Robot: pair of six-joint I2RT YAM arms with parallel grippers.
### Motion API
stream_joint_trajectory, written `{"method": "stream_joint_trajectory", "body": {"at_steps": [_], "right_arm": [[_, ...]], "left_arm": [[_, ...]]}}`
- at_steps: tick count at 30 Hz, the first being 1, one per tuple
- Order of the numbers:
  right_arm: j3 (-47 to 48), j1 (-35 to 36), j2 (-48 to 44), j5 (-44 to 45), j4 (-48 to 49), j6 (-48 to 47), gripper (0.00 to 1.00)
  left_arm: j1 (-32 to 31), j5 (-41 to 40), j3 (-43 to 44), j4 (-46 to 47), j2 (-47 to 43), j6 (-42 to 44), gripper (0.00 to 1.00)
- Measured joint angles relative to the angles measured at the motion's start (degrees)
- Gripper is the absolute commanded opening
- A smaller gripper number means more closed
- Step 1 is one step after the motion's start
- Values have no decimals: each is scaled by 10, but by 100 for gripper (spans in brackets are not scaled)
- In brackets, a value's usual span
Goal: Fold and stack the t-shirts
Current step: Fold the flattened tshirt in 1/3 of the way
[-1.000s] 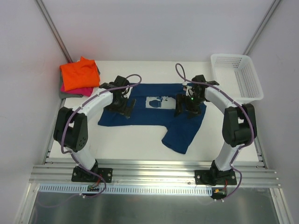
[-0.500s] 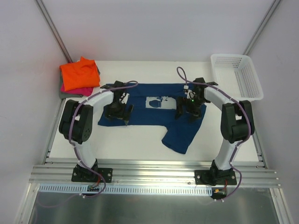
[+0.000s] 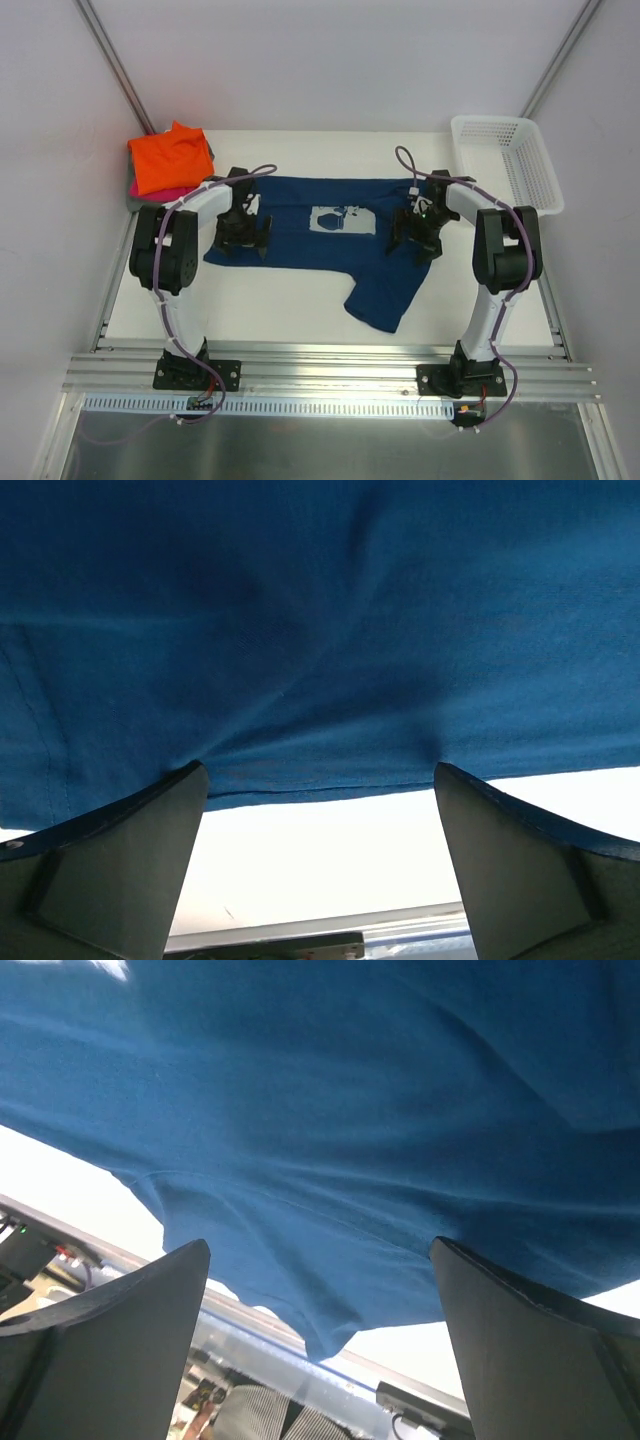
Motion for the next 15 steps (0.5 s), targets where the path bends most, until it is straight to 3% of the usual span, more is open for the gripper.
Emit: {"method": "stream_joint_trajectory", "body": {"at_steps": [15], "right_arm": [[-18,-5,-4,8,-33,-5,100]], "left_arm": [[-26,13,-139,14,-105,2,99]]}}
